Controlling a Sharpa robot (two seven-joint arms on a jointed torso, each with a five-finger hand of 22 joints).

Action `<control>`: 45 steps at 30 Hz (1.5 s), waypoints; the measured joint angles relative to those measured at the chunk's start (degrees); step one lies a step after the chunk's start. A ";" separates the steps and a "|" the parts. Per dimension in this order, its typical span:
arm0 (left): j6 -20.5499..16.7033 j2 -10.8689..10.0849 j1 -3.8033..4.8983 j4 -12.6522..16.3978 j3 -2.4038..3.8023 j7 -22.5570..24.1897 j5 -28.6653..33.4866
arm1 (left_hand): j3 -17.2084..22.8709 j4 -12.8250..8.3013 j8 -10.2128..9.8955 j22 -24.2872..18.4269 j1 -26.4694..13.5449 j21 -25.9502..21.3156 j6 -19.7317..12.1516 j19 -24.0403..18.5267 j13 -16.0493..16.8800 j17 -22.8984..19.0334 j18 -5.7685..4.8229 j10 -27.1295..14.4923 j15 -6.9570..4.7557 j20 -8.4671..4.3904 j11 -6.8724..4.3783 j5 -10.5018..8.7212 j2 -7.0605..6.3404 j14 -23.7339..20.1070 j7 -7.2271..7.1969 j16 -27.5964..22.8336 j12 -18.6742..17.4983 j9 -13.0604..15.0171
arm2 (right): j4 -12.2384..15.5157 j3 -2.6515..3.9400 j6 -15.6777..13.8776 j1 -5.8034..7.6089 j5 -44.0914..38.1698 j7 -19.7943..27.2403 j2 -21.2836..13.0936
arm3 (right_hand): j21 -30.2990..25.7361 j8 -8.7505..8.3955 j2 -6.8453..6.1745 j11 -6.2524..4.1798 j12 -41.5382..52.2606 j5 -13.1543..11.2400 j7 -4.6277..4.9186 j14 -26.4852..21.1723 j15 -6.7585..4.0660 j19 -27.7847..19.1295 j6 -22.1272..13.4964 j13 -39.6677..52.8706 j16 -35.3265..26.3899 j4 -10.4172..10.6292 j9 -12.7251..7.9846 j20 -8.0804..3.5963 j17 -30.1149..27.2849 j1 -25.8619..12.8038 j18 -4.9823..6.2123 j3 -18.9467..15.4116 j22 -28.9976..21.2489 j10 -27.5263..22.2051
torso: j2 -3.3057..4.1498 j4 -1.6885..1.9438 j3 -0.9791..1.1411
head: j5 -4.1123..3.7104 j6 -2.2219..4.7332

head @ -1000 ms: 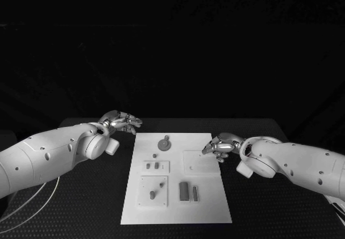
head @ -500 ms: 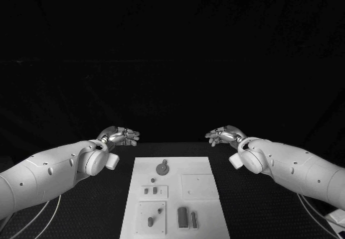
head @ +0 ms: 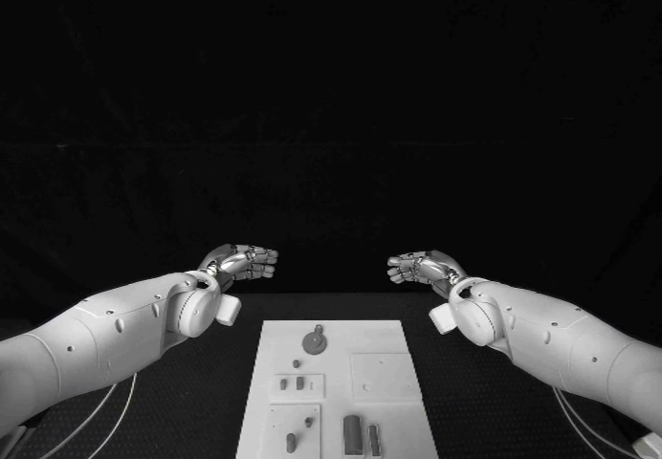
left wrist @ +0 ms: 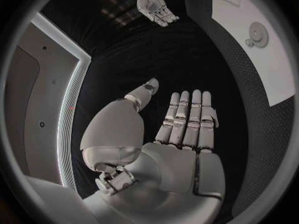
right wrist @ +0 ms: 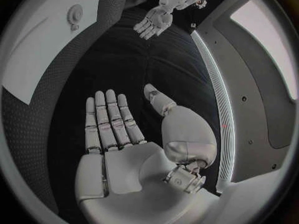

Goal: Assemble the parts on the task board

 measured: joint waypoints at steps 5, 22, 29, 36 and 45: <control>0.42 -0.08 -0.01 -0.24 0.00 0.24 0.37 | -4.13 1.33 -2.09 -7.78 -3.05 -0.52 -5.94 -5.65 -1.11 -2.41 0.00 -7.22 -1.01 -0.31 -0.97 -0.62 0.57 -5.83 -0.97 -3.97 -0.29 -3.20 | 0.04 0.00 0.36 0.03 0.52 0.32 -0.31 | -2.97 -0.93 0.76 -1.17 -3.74 -0.17 -1.30 -4.33 -1.13 -2.93 -6.14 -4.39 -4.94 2.28 -5.02 -1.03 -3.81 -5.43 -0.09 -5.30 -3.12 -5.17 | -0.26 -0.03 0.18 | 0.25 -0.10; -10.71 -5.13 -6.57 18.43 3.83 3.69 1.70 | -27.32 9.61 -14.74 -48.86 -55.29 -3.35 -41.33 -38.98 -6.07 -16.63 0.02 -51.13 -7.91 -3.28 -6.61 -3.01 4.95 -37.76 -7.28 -25.19 -3.36 -24.46 | 18.79 0.80 -9.55 -2.83 4.18 2.08 -7.19 | -15.15 -9.65 1.11 -8.99 -15.10 -2.26 -10.01 -36.88 -9.75 -26.14 -41.59 -16.66 -27.71 14.54 -34.14 -9.76 -22.40 -44.47 -5.29 -31.89 -57.89 -47.28 | -2.76 0.68 0.98 | -0.25 -4.23; -21.88 -8.11 -10.70 30.42 6.04 8.20 3.33 | -28.66 10.04 -15.52 -51.37 -58.45 -3.55 -43.30 -40.94 -6.30 -17.47 0.03 -53.62 -8.31 -3.48 -6.94 -3.30 5.22 -39.59 -7.68 -26.31 -3.36 -25.70 | 32.14 1.34 -20.01 -4.94 8.53 4.75 -12.12 | -15.91 -10.22 1.11 -9.49 -15.73 -2.26 -10.53 -38.87 -10.13 -27.45 -43.71 -17.33 -28.94 15.25 -35.85 -10.26 -23.41 -46.67 -5.29 -33.38 -62.45 -49.78 | -3.07 0.75 1.09 | -0.27 -4.46; -30.53 -9.65 -12.66 36.38 7.12 11.83 4.76 | -28.66 10.04 -15.52 -51.42 -58.45 -3.55 -43.30 -40.94 -6.34 -17.47 0.03 -53.62 -8.31 -3.48 -6.94 -3.30 5.23 -39.58 -7.68 -26.31 -3.36 -25.76 | 42.40 1.74 -30.22 -6.51 12.80 7.59 -15.73 | -15.92 -10.21 1.11 -9.48 -15.73 -2.26 -10.53 -38.87 -10.13 -27.45 -43.71 -17.39 -28.94 15.25 -35.93 -10.26 -23.51 -46.67 -5.30 -33.38 -62.61 -49.78 | -3.13 0.77 1.10 | -0.27 -4.47; -34.57 -9.84 -12.87 37.10 7.24 13.71 5.64 | -28.66 10.04 -15.52 -51.42 -58.44 -3.55 -43.30 -40.94 -6.34 -17.47 0.03 -53.61 -8.31 -3.47 -6.94 -3.30 5.23 -39.58 -7.68 -26.31 -3.36 -25.76 | 46.42 1.90 -37.30 -7.11 15.85 9.76 -17.15 | -15.91 -10.21 1.11 -9.48 -15.73 -2.26 -10.52 -38.87 -10.12 -27.44 -43.71 -17.38 -28.94 15.25 -35.94 -10.25 -23.52 -46.67 -5.29 -33.38 -62.61 -49.78 | -3.14 0.77 1.11 | -0.27 -4.47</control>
